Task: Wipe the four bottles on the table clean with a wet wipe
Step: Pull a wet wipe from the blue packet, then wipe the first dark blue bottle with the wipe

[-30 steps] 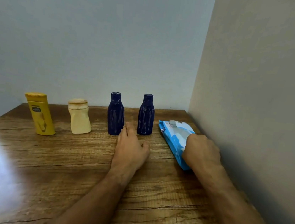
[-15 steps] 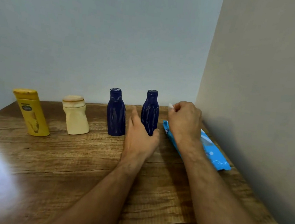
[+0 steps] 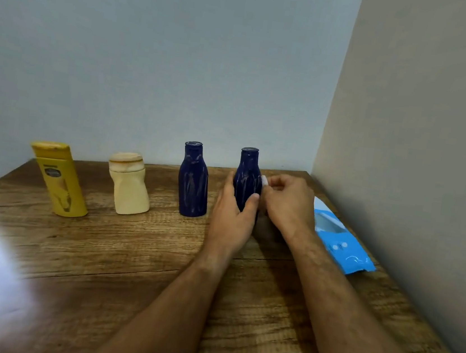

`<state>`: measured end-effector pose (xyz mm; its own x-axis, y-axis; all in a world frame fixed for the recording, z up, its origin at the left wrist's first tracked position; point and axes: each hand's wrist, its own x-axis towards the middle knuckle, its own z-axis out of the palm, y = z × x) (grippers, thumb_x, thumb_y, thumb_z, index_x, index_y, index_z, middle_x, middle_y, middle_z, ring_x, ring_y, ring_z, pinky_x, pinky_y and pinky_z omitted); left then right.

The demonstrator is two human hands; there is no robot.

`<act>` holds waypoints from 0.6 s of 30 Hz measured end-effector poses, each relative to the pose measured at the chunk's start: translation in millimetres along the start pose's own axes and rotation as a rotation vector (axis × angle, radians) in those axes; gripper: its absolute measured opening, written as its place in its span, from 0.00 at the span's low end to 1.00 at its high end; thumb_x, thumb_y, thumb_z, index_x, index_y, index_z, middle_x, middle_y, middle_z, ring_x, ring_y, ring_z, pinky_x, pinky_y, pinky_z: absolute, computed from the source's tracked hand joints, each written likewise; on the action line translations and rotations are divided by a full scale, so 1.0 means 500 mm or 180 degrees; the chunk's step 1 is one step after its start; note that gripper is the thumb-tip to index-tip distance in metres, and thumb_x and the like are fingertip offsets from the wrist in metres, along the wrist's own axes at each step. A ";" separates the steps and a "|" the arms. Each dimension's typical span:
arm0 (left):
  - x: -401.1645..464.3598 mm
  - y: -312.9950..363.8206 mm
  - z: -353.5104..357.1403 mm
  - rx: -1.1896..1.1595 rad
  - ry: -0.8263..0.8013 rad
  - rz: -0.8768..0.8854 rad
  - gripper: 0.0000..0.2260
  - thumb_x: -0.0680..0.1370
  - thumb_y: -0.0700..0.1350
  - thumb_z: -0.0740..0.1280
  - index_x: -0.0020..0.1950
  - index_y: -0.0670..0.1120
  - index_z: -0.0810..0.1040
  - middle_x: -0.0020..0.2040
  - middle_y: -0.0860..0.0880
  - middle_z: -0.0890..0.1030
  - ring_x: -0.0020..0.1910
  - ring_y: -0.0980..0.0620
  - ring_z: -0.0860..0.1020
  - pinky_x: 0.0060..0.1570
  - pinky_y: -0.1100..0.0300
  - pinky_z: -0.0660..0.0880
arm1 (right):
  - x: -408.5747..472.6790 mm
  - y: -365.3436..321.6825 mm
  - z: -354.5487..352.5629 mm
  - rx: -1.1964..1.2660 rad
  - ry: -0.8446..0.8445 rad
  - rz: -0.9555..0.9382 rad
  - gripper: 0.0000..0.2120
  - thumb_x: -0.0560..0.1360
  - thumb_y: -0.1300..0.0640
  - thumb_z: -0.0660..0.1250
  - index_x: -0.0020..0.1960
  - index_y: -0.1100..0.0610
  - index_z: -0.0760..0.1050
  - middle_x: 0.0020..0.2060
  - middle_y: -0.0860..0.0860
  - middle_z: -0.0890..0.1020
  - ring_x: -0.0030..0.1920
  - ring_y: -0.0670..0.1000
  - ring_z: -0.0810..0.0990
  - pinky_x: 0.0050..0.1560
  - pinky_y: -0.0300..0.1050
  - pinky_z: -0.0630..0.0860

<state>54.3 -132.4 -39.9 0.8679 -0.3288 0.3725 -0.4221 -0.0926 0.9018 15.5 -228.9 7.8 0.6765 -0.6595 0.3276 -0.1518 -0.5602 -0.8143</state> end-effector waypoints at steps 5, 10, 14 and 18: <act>-0.068 0.033 -0.062 -0.0190 -0.0362 0.0125 0.21 0.83 0.61 0.52 0.78 0.63 0.61 0.70 0.58 0.74 0.68 0.59 0.73 0.69 0.48 0.71 | -0.070 -0.029 -0.039 0.0327 -0.0344 0.0047 0.05 0.77 0.53 0.68 0.49 0.52 0.82 0.41 0.46 0.84 0.39 0.42 0.82 0.31 0.31 0.73; -0.140 0.051 -0.163 -0.0429 -0.0531 -0.0087 0.15 0.85 0.59 0.53 0.69 0.76 0.63 0.66 0.60 0.74 0.64 0.55 0.75 0.63 0.45 0.76 | -0.164 -0.075 -0.037 0.0836 -0.0957 0.0199 0.05 0.77 0.58 0.67 0.51 0.53 0.81 0.44 0.49 0.84 0.44 0.48 0.84 0.43 0.45 0.84; -0.189 0.053 -0.240 -0.1076 -0.0162 -0.0522 0.16 0.84 0.57 0.56 0.72 0.61 0.69 0.65 0.47 0.79 0.60 0.46 0.80 0.61 0.42 0.78 | -0.222 -0.095 -0.013 0.1531 -0.1386 0.0635 0.08 0.79 0.57 0.65 0.56 0.53 0.79 0.51 0.53 0.84 0.47 0.52 0.85 0.41 0.47 0.83; -0.205 0.047 -0.308 -0.2027 0.0197 -0.0969 0.21 0.82 0.58 0.59 0.70 0.47 0.73 0.56 0.39 0.84 0.49 0.43 0.84 0.44 0.49 0.82 | -0.239 -0.110 0.024 0.2422 -0.1495 0.1537 0.10 0.79 0.60 0.63 0.60 0.55 0.72 0.57 0.58 0.77 0.51 0.59 0.81 0.35 0.46 0.81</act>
<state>-4.2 43.9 -23.1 0.9442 -0.3199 0.0781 0.0606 0.4019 0.9137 -48.2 -113.4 7.9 0.9038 -0.3756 -0.2050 -0.0956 0.2897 -0.9523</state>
